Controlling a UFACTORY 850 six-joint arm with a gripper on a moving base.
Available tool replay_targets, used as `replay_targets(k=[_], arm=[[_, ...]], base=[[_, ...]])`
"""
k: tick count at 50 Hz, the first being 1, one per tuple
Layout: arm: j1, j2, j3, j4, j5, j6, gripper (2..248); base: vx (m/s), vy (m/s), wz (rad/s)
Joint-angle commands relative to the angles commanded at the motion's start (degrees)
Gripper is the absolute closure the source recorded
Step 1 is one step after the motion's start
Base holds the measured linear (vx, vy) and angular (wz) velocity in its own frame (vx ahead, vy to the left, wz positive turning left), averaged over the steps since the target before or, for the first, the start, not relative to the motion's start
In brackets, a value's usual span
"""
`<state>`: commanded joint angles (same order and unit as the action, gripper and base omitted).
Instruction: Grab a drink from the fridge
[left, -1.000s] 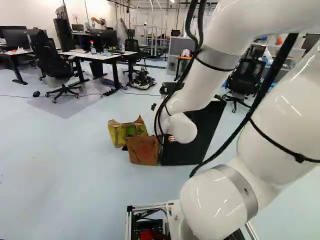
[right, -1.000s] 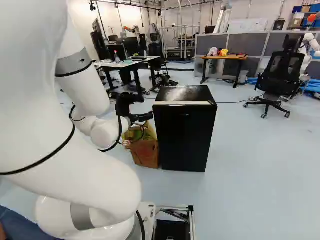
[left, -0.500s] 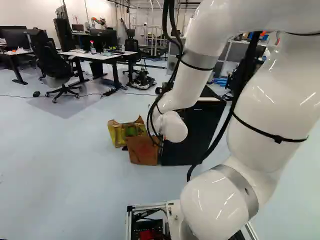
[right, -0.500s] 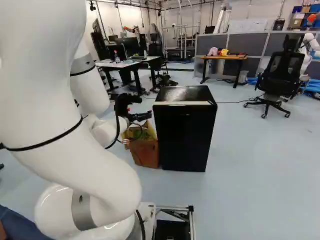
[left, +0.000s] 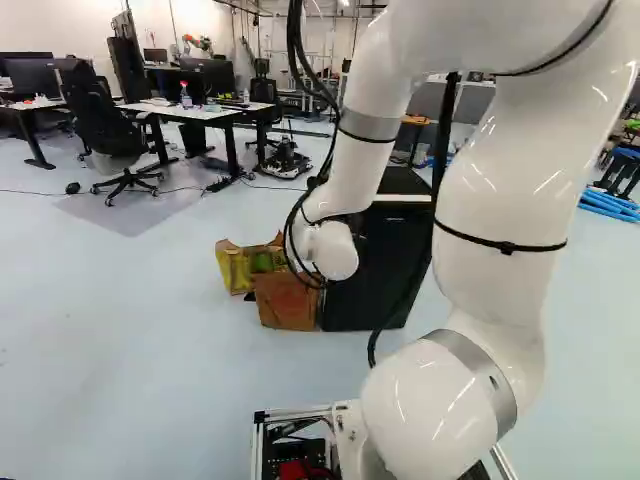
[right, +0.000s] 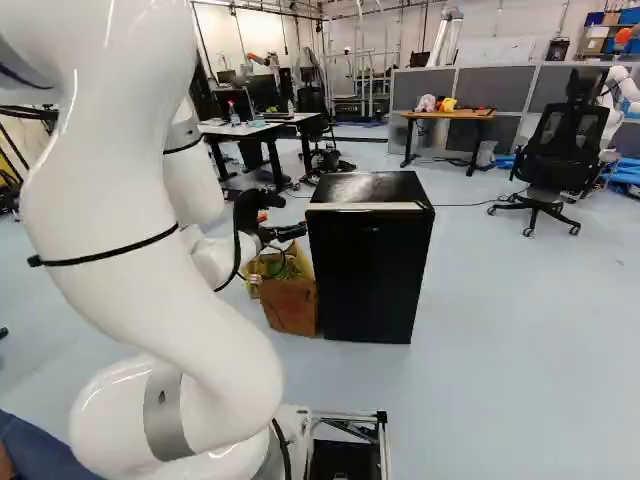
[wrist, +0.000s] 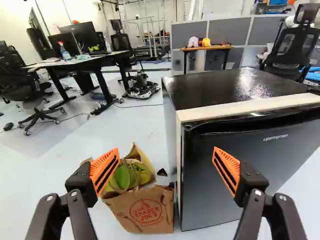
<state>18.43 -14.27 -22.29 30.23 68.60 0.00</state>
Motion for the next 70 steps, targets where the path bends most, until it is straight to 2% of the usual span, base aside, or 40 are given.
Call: replay_targets(k=[55, 70], arm=[[0.12, -17.85, -13.10, 13.94, 6.91, 0.00, 3], [0.34, -19.09, -15.03, 17.87, 8.79, 0.00, 3]], base=[[0.000, 0.000, 0.000], [0.000, 0.000, 0.000]])
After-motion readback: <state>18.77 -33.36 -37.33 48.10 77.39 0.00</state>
